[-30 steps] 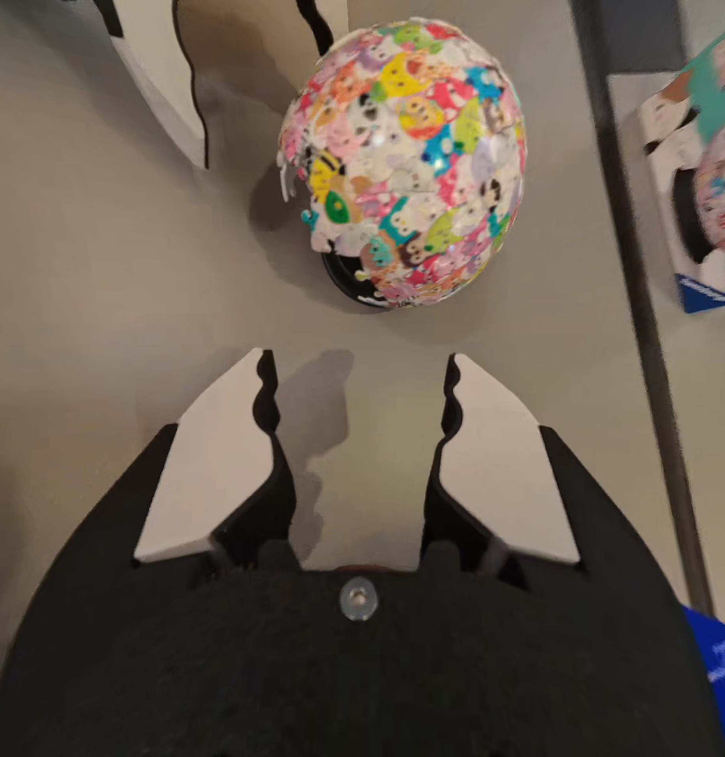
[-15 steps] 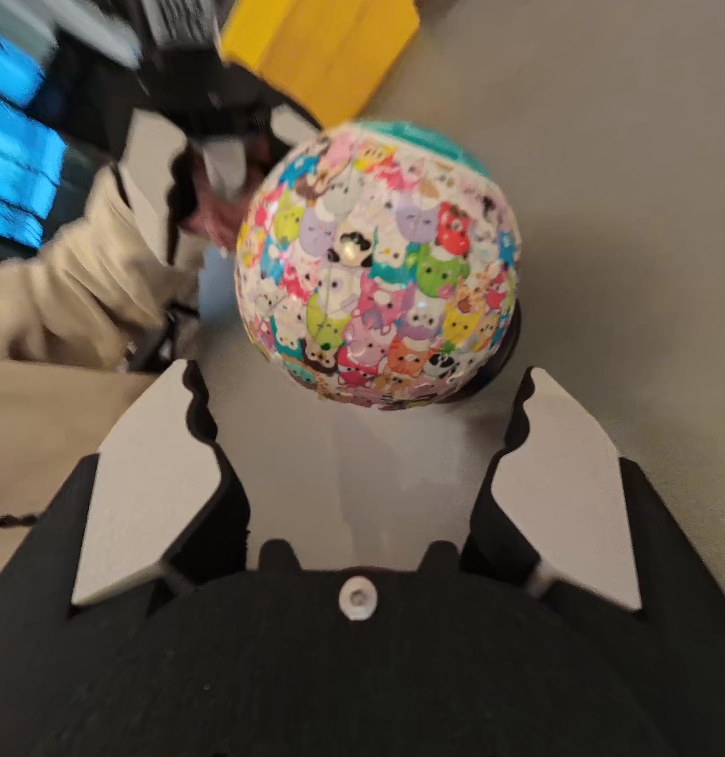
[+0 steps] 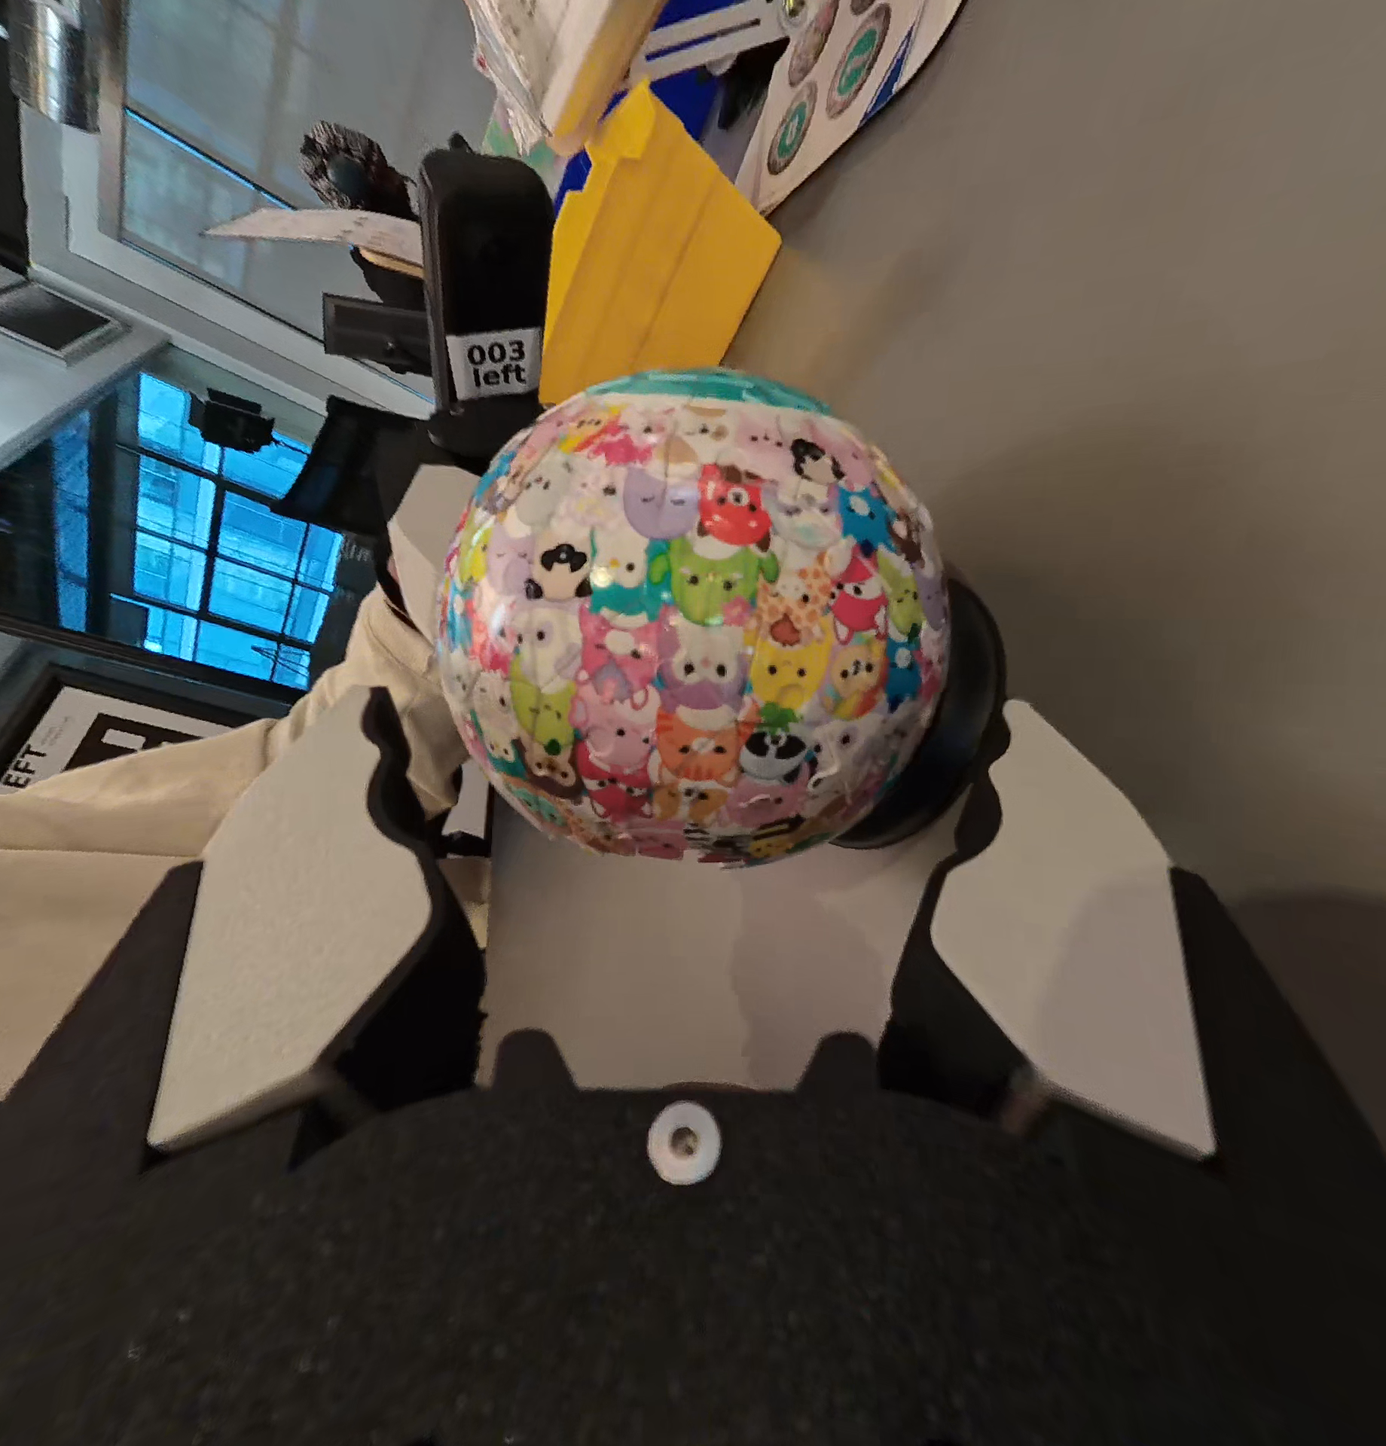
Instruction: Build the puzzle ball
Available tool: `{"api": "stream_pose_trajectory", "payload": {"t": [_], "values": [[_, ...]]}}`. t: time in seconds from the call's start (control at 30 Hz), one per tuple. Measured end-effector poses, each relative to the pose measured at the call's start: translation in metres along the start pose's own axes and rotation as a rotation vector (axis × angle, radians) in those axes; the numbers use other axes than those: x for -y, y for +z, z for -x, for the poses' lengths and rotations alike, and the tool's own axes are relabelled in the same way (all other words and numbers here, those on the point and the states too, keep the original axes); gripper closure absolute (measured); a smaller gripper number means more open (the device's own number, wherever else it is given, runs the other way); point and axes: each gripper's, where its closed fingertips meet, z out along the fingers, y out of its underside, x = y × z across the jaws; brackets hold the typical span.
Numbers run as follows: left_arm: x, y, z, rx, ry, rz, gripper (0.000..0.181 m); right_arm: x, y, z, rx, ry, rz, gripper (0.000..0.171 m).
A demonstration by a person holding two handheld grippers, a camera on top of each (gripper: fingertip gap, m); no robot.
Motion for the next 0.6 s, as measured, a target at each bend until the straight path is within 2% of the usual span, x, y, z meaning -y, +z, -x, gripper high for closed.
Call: {"api": "stream_pose_trajectory", "payload": {"t": [0.17,0.3,0.6], "values": [[-0.002,0.006,0.0,-0.012,-0.022,0.018,0.069,-0.008,0.006,-0.006,-0.049,-0.017,0.045,0.04],[0.0,0.008,-0.002,-0.02,-0.018,0.017,0.07,-0.008,0.011,0.0,-0.004,-0.015,0.026,0.047],[0.005,0.007,-0.004,0.037,0.098,0.01,0.065,0.0,0.016,0.003,-0.012,-0.122,-0.029,0.046]]}}
